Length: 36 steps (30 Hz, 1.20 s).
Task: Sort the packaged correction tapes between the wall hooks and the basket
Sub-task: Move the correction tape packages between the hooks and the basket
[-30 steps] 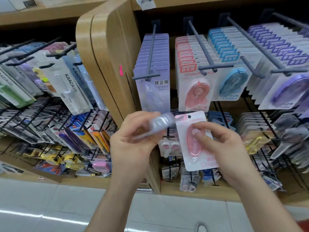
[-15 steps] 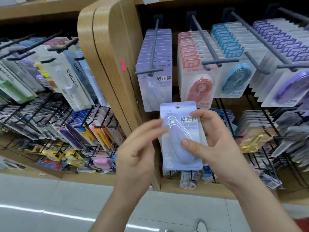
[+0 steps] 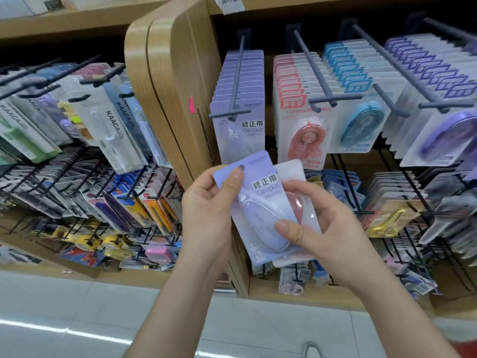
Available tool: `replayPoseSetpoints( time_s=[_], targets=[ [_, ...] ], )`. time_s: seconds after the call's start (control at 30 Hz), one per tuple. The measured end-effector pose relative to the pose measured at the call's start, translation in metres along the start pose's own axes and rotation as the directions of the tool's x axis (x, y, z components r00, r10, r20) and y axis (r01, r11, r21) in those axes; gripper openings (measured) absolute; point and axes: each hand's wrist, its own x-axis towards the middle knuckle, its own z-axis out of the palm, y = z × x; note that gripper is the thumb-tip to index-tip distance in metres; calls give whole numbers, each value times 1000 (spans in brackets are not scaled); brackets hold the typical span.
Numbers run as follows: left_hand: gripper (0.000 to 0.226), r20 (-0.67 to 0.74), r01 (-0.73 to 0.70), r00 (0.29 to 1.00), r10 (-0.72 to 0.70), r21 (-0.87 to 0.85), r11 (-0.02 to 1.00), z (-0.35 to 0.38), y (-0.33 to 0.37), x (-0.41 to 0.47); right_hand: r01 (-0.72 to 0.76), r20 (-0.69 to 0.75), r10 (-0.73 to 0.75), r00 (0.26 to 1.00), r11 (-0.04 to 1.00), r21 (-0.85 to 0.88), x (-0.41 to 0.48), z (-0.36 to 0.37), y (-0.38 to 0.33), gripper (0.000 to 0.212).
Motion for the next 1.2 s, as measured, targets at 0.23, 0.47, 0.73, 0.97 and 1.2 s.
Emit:
replayPoseSetpoints(
  time_s=[0.23, 0.47, 0.73, 0.97, 1.2],
  targets=[
    [17, -70, -182, 982, 178, -56, 982, 17, 23, 16, 45, 10, -44, 999, 989, -140, 11, 6, -1, 33],
    [8, -64, -234, 970, 234, 7, 972, 20, 29, 36, 62, 1, -63, 998, 986, -156, 21, 9, -2, 23],
    [16, -58, -205, 976, 211, 95, 974, 19, 28, 47, 26, -64, -35, 997, 990, -136, 27, 15, 1, 20],
    [50, 57, -413, 810, 584, 762, 499, -9, 5, 2, 44, -153, -66, 986, 989, -145, 31, 12, 2, 18],
    [80, 134, -288, 898, 419, 898, 331, 1, 8, 5, 75, -154, -117, 981, 965, -252, 36, 15, 6, 24]
  ],
)
